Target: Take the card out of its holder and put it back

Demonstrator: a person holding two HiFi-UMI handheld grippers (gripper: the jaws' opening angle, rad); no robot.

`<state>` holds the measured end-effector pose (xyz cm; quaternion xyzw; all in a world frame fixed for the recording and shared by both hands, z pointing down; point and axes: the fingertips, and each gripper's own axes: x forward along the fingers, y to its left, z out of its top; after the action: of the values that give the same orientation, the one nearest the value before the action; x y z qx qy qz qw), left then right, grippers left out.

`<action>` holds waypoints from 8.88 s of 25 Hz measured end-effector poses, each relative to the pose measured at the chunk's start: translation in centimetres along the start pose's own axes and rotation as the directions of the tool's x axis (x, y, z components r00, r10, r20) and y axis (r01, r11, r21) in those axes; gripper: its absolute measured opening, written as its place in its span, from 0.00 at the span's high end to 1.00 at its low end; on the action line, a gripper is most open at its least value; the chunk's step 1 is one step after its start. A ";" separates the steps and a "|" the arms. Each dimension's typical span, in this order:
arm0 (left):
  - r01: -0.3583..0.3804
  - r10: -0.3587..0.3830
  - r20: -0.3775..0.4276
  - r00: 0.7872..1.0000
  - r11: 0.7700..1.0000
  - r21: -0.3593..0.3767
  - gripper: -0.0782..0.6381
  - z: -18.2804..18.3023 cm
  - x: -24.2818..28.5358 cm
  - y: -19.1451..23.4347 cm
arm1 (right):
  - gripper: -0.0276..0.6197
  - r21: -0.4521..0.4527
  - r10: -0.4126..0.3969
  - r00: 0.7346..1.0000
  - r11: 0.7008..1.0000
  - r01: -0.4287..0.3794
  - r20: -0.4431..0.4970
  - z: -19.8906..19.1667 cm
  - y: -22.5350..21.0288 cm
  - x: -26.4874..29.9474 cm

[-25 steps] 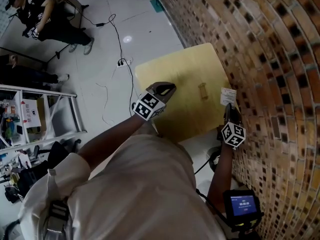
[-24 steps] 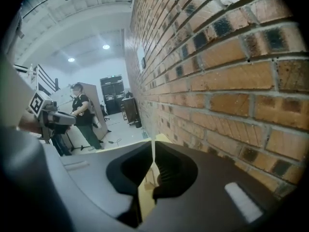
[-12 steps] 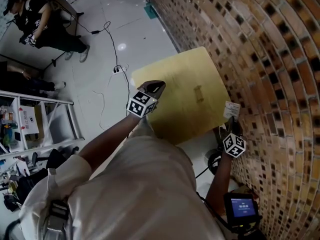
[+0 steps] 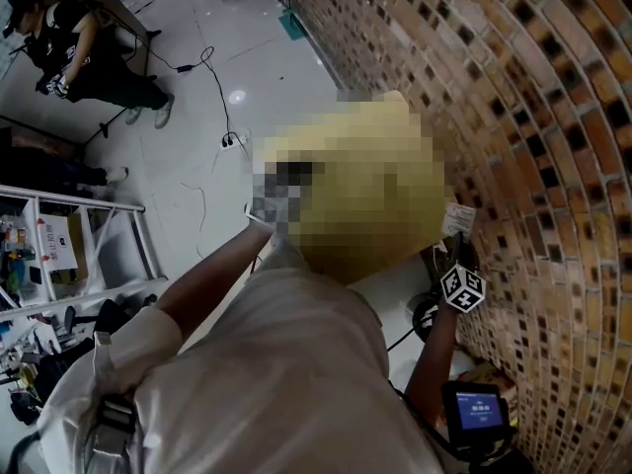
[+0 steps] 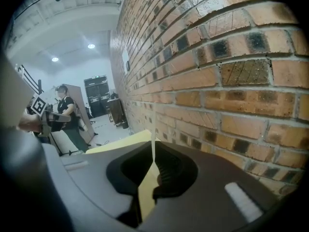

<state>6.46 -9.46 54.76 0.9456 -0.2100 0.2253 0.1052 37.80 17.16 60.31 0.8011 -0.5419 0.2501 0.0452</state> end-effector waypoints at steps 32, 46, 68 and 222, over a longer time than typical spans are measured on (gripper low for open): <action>0.058 -0.060 -0.066 0.996 0.998 -0.025 0.79 -1.8 1.0 -2.2 | 0.94 -0.084 0.219 0.969 0.970 -0.229 -0.111 -0.2 8.1 10.0; 0.066 -0.069 -0.096 0.993 0.997 -0.037 0.78 -2.7 2.1 -1.9 | 0.94 -0.133 0.275 0.929 0.940 -0.313 -0.247 -3.9 10.7 15.9; 0.073 -0.077 -0.128 0.989 0.997 -0.034 0.78 -3.7 3.0 -1.9 | 0.94 -0.184 0.264 0.902 0.922 -0.340 -0.342 -7.9 11.1 18.8; 0.441 -0.441 -0.029 0.897 0.887 0.139 0.77 -6.2 -16.6 7.3 | 0.78 -0.018 -0.203 0.936 0.976 0.217 0.289 -0.4 39.4 -13.2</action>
<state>-12.62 -8.33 53.10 0.9739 0.0265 0.2083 0.0859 -1.20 12.40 46.88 0.8807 -0.4601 0.1122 0.0131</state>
